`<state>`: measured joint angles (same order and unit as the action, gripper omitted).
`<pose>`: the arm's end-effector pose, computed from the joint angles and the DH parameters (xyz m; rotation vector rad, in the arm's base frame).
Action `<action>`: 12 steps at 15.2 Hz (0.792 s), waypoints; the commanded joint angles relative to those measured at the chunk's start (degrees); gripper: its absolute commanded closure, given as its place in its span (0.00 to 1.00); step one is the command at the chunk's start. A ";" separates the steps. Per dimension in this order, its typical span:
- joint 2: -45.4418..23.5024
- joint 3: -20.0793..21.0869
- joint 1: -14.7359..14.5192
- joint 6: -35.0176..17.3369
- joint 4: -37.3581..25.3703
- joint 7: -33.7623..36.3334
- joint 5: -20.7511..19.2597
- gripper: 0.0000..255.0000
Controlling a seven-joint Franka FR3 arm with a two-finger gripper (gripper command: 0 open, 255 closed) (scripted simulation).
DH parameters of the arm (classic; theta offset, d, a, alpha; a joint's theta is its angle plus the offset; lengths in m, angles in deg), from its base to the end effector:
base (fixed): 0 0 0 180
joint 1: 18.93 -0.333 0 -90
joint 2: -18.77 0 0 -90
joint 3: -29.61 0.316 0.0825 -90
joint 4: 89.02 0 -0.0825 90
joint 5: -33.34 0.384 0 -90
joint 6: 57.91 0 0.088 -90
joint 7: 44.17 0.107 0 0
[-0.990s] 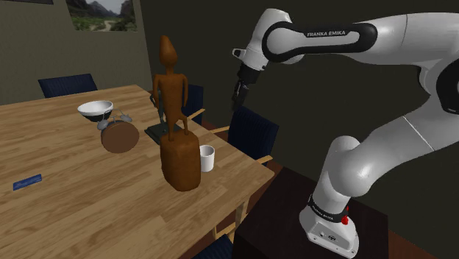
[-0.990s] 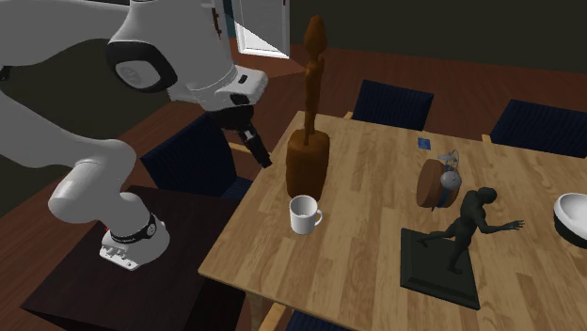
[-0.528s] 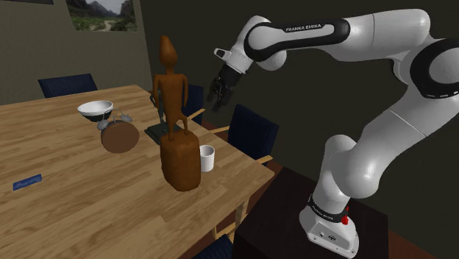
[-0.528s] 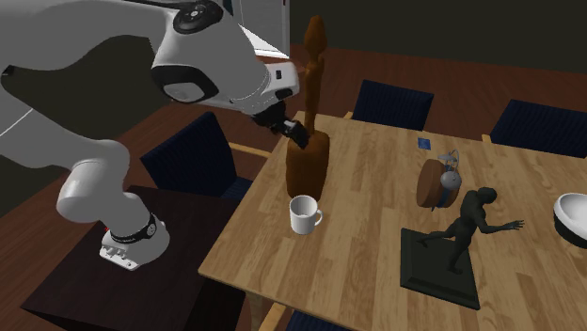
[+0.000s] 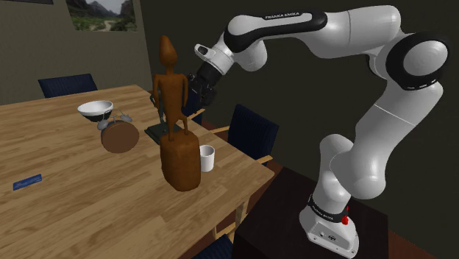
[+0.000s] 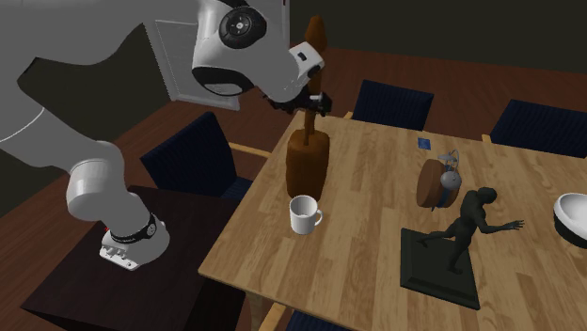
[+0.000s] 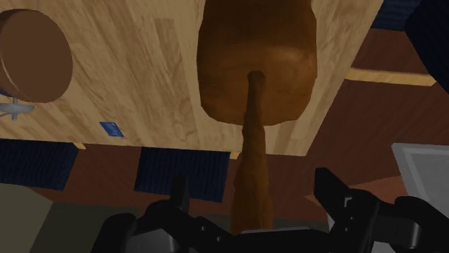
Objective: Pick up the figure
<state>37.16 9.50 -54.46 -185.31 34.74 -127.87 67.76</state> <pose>0.4802 0.1331 0.5673 -1.9978 -1.7504 -0.8889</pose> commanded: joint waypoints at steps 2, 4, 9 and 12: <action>-0.79 -0.78 -1.20 -0.80 0.58 -4.19 2.37 0.00; -1.04 -0.93 -1.38 -1.91 1.74 -5.29 3.09 0.00; -1.59 -1.25 -1.74 -3.86 3.69 -7.36 4.53 0.00; -1.74 -1.26 -1.79 -3.90 3.59 -7.41 4.62 1.00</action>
<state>35.53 8.27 -56.27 -189.10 38.28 -135.23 72.41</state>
